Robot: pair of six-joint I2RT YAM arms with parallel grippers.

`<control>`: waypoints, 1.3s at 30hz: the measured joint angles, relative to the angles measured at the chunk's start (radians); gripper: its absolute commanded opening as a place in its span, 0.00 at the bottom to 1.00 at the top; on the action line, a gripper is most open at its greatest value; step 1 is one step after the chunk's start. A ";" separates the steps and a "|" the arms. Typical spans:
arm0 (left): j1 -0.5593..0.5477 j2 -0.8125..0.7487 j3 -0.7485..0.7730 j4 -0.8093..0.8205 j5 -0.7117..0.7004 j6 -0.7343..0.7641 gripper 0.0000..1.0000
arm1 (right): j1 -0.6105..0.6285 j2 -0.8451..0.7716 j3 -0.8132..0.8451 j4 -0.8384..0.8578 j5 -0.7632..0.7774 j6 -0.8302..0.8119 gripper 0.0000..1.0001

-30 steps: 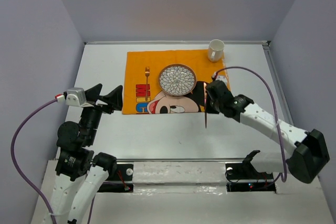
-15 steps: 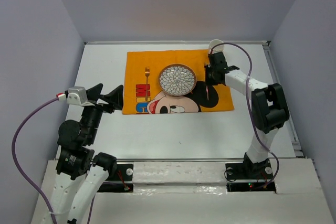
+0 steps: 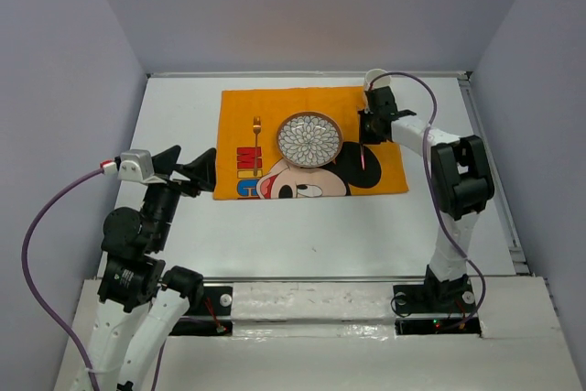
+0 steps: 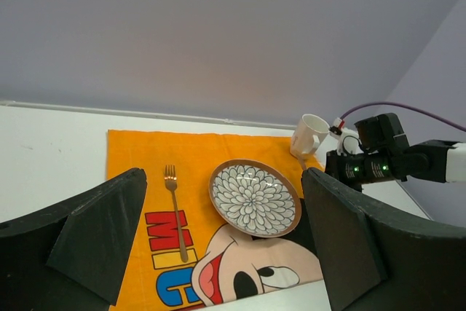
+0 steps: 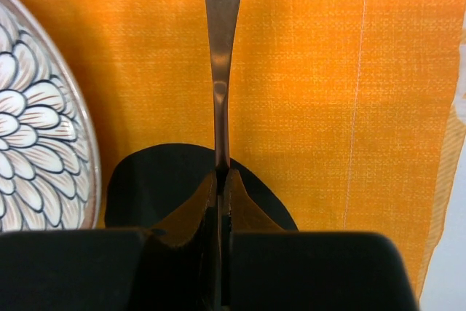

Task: Set the dinner table for one person

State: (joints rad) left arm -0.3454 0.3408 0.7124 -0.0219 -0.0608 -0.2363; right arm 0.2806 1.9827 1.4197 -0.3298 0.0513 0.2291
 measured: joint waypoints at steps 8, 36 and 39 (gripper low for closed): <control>0.000 0.010 0.000 0.000 0.000 0.000 0.99 | -0.006 0.033 0.000 0.000 -0.003 0.006 0.00; 0.015 0.018 0.000 0.000 0.001 0.000 0.99 | -0.011 0.010 0.008 0.001 0.022 0.033 0.57; 0.021 0.019 0.000 0.000 0.001 0.000 0.99 | -0.011 -0.104 -0.052 0.008 -0.010 0.048 0.74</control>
State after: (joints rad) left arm -0.3248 0.3595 0.7124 -0.0219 -0.0601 -0.2363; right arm 0.2695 1.8790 1.3674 -0.3222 0.0410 0.2768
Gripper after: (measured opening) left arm 0.989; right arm 0.584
